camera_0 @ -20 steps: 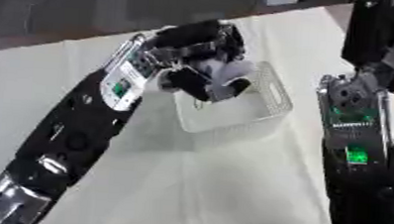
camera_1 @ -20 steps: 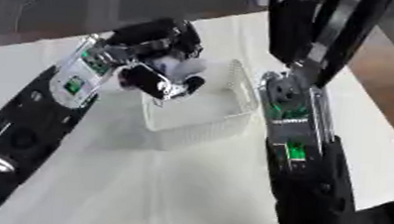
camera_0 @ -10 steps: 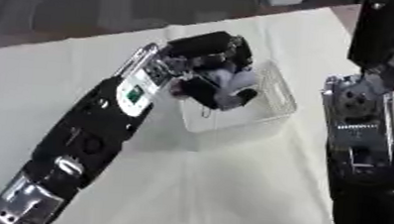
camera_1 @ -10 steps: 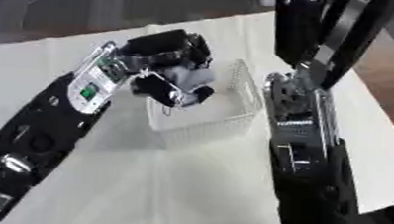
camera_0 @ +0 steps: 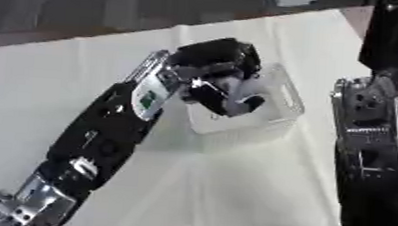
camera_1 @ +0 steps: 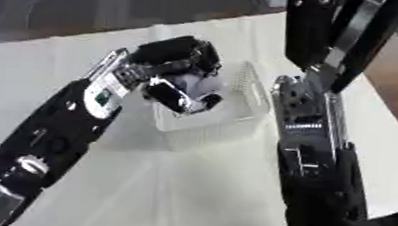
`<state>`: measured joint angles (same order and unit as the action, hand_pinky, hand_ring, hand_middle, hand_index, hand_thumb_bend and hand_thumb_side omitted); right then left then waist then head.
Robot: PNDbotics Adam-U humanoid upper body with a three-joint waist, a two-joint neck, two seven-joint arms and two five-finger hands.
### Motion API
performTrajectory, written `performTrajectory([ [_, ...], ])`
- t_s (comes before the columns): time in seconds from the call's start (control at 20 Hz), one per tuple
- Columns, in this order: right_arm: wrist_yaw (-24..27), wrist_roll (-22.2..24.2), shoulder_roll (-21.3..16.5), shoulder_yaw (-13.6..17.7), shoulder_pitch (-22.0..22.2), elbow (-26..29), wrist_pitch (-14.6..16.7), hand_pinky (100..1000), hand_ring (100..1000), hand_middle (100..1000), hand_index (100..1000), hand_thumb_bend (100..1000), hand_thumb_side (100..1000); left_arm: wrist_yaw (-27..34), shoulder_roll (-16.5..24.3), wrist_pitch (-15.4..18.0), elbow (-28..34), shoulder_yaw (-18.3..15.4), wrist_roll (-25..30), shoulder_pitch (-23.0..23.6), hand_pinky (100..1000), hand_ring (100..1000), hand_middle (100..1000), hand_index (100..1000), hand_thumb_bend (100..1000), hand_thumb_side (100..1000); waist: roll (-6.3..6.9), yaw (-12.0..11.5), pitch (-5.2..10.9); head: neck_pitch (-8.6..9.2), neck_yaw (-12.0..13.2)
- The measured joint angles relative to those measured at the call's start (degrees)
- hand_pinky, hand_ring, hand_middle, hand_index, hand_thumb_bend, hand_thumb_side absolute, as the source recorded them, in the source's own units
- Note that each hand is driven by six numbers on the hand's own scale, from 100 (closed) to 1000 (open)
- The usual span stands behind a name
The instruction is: Pick up objects on the table and place them in the box.
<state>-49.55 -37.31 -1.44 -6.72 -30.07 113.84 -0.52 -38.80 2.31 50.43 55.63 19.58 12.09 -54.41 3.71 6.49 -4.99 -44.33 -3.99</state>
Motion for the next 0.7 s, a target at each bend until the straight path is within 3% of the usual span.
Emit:
performTrajectory([
  [0.7,0.13,-0.06,0.51,-0.03,-0.01,0.00,0.14,372,501,642,832,100,856,-13.89,-5.60,1.57,-4.33,-3.53,-12.95,-0.58,100,100,100,267,100,588,-0.07,0.30,-0.04,0.00,1.51],
])
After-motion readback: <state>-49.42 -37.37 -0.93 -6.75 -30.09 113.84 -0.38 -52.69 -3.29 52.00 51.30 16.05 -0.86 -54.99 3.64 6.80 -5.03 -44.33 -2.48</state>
